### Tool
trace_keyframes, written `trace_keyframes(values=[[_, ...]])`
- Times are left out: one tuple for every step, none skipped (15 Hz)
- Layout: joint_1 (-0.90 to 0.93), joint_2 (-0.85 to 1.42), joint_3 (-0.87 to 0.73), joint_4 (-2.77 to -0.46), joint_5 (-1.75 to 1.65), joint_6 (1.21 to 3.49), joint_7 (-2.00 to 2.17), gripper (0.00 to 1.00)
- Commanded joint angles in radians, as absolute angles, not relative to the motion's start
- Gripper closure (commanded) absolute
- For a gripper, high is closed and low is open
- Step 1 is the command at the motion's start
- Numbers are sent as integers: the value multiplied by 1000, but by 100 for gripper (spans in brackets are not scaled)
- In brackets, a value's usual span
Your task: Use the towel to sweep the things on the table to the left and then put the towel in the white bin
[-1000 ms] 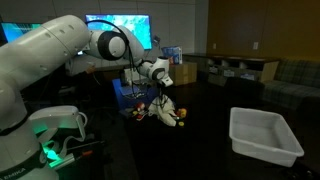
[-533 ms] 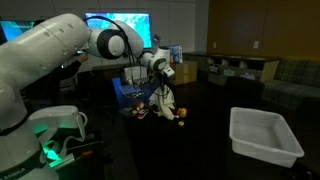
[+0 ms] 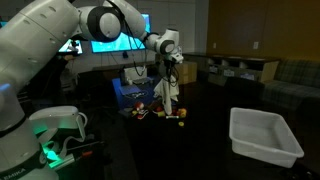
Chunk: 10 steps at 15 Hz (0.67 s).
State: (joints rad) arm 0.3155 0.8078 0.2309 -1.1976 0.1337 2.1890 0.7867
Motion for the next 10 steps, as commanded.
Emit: trace_keyframes(values=[[253,668,213,-1362,132,2143,770,91],[246,658,199,-1382,121,2138,781,91],[265,643,147,-1402,138,2130,778,91],[263,638,128,-1426,128,2132,781,91],[269,635,102,-1446,114,2132,790,91],[277,640,76,-1467,95,2147,801,91],[284,645,52,-1486,75,2161,811,91],[290,661,33,-1496,54,2165,819,91],[301,675,7,-1514,22,2185,838,91],[311,696,-15,-1522,-9,2200,861,91]])
